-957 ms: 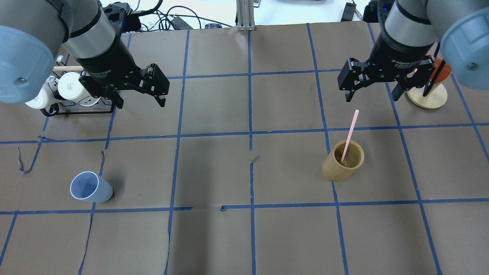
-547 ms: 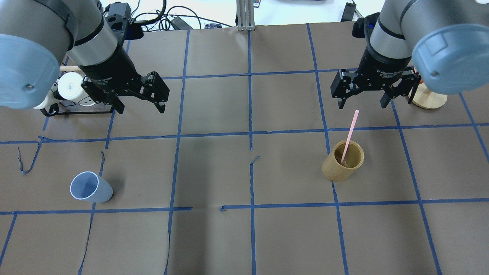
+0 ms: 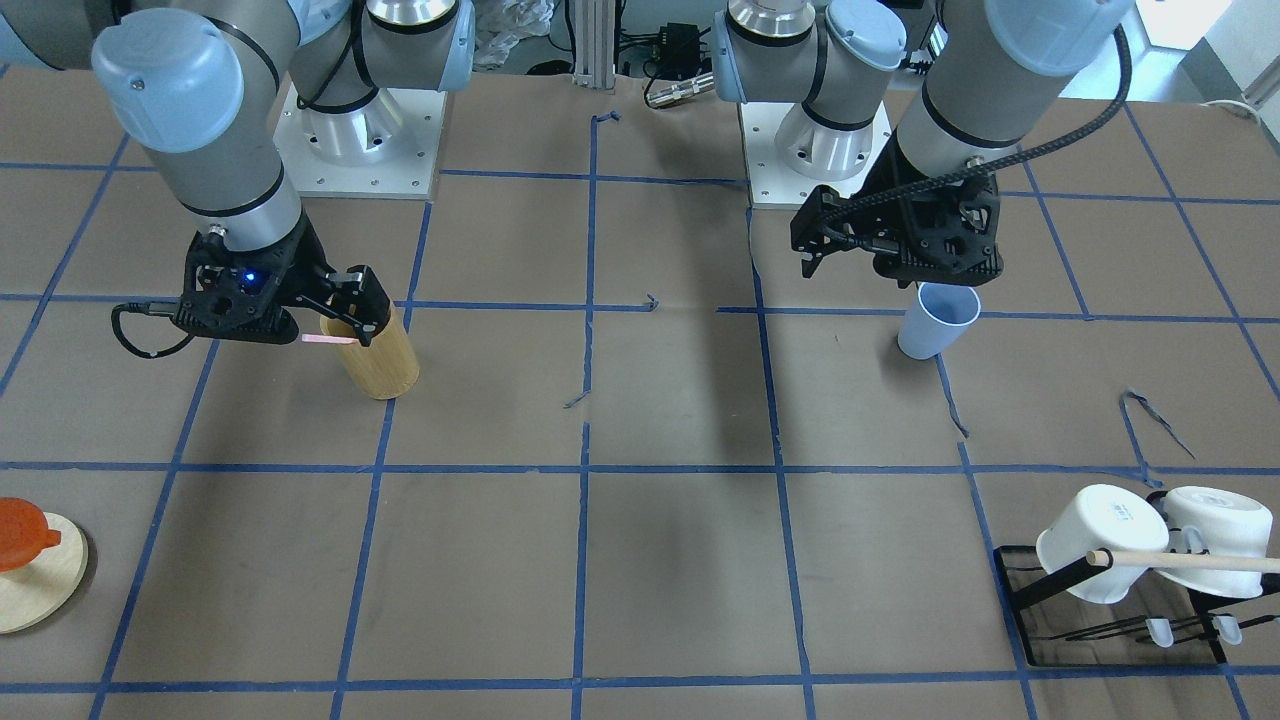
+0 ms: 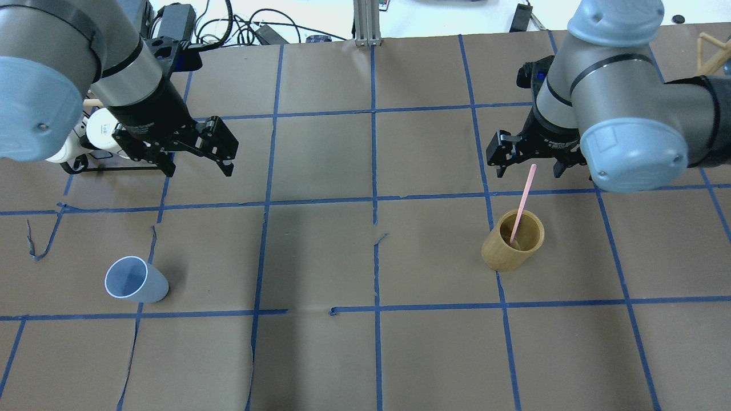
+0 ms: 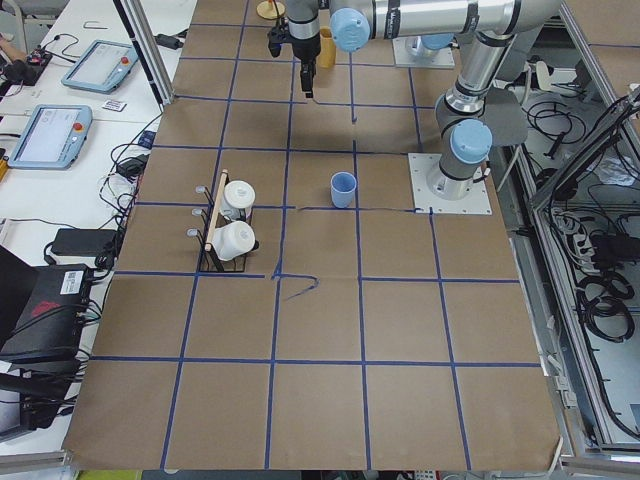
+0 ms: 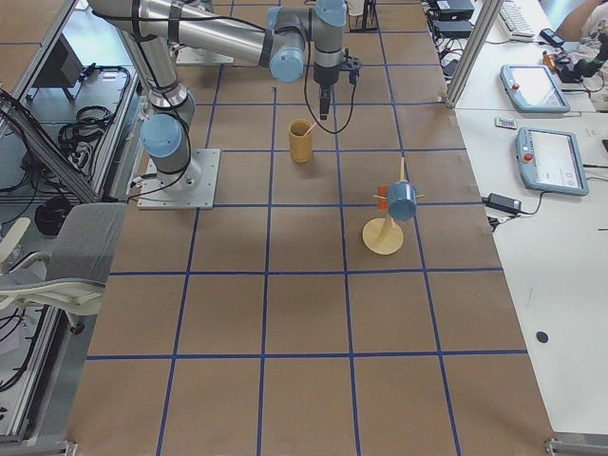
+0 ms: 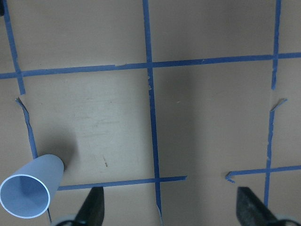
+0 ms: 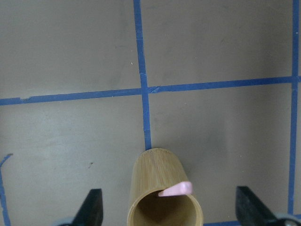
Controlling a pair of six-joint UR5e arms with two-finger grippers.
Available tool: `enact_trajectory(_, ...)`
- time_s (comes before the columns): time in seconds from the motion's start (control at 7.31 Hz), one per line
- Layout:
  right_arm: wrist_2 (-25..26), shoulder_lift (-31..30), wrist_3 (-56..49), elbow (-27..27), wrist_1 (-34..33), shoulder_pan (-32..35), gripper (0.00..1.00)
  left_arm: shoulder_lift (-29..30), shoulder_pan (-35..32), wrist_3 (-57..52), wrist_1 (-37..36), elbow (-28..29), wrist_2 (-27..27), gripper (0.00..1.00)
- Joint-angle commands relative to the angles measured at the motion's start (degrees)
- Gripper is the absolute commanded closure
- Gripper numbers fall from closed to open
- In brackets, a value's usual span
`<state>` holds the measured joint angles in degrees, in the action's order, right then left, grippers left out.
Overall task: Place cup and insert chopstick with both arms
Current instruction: 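Lower the right gripper onto the pink chopstick while the left moves toward the blue cup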
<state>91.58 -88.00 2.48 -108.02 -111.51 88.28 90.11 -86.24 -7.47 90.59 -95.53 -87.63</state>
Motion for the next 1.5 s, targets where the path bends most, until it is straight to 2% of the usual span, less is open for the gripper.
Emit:
enact_trajectory(0.0, 0.0, 0.0, 2.2, -2.2, -3.3, -0.2, 0.25, 0.2, 4.6, -6.1, -0.2, -2.6, 0.1, 0.0)
enact_trajectory(0.14, 0.0, 0.0, 4.4, -2.2, -3.3, -0.2, 0.41, 0.6, 6.1, -7.1, -0.5, -3.6, 0.1, 0.0)
enact_trajectory(0.41, 0.0, -0.3, 4.6, -2.2, -1.3, -0.2, 0.42, 0.9, 6.4, -8.9, -1.7, -7.7, -0.3, 0.0)
enact_trajectory(0.96, 0.1, -1.1, 4.7, -2.2, 0.2, -0.2, 0.48, -0.4, 14.7, -21.5, -10.8, -19.3, -2.6, 0.0)
enact_trajectory(1.09, 0.1, -1.2, 4.7, -2.0, 2.2, -0.3, 0.48, -0.2, 15.7, -21.5, -12.5, -21.3, -2.6, 0.0)
enact_trajectory(1.37, 0.1, -1.5, 4.7, -1.9, 1.8, -0.1, 0.48, 0.6, 17.3, -21.6, -13.4, -22.0, -5.8, 0.01)
